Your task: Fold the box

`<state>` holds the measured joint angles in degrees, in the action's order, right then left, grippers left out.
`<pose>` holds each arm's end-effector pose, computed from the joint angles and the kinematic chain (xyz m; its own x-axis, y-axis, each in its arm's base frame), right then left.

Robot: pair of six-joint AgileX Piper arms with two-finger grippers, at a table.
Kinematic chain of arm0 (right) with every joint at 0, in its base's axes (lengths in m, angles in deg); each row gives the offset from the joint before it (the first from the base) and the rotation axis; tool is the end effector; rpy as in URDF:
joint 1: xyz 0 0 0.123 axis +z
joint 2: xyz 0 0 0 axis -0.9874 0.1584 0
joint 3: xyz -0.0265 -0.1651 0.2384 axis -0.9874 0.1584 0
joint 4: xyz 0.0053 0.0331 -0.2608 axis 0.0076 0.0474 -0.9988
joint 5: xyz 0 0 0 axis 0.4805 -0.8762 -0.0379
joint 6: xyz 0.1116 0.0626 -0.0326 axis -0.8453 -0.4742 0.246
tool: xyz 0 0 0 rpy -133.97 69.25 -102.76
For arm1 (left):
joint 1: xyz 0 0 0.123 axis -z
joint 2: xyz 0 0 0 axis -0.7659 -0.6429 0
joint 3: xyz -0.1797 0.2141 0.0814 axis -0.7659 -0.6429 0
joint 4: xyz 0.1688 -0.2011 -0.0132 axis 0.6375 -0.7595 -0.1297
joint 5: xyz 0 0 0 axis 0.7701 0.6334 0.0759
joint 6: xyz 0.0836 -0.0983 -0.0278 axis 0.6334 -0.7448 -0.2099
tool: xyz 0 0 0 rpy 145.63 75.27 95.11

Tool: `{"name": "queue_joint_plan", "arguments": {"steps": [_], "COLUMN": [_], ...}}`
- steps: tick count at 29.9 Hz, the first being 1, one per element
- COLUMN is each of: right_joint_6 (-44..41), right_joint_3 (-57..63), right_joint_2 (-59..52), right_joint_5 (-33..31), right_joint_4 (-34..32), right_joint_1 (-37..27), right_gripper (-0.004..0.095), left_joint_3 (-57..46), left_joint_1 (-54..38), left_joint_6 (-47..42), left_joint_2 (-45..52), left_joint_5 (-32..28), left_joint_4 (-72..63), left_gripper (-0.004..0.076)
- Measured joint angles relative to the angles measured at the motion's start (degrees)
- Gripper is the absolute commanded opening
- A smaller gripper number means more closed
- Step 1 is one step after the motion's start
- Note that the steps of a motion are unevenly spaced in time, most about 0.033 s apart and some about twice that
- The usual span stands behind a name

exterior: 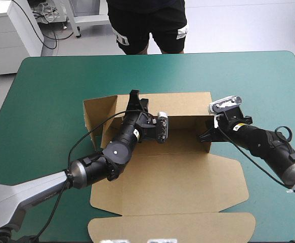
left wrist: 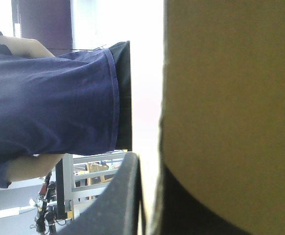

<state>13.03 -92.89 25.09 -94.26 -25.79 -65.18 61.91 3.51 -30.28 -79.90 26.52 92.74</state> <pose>0.2900 0.1027 0.2624 -0.5486 -0.2536 -0.7967 -0.4396 0.8980 0.0168 0.2820 -0.2669 0.2780 0.3185 0.9413 -0.1114 0.3288 0.0005 0.9444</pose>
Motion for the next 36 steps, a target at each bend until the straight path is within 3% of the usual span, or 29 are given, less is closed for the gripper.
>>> {"name": "queue_joint_plan", "arguments": {"steps": [4,6,21,26,31,36], "right_joint_6": [-2.1,-3.1,-15.6,-19.3,-23.2,-26.7], "right_joint_3": [0.0,0.0,-3.2,-6.2,-8.7,-11.0], "right_joint_2": [-0.1,-0.1,0.1,0.2,0.3,0.3], "right_joint_5": [0.0,-0.1,-4.5,-10.0,-14.9,-20.2], "right_joint_4": [-1.4,-2.1,-11.0,-14.3,-17.4,-20.6], "right_joint_1": [0.0,0.1,0.9,1.1,1.1,1.1], "right_gripper": [0.0003,0.0003,0.0003,0.0002,0.0003,0.0002], "left_joint_3": [0.0,0.0,-0.3,-0.3,-0.3,-0.3], "left_joint_1": [0.0,0.1,6.9,12.2,17.7,19.9], "left_joint_6": [-0.1,-0.3,-1.9,-2.0,-2.0,-2.0], "left_joint_2": [0.0,0.0,3.9,6.7,10.3,16.4], "left_joint_5": [-2.7,-4.0,-6.5,-6.2,-2.4,0.0], "left_joint_4": [-0.1,-0.2,-0.6,-1.1,-3.0,-7.3], "left_gripper": [0.0257,0.0298,0.0298,0.0244,-0.0005,0.0000]}}
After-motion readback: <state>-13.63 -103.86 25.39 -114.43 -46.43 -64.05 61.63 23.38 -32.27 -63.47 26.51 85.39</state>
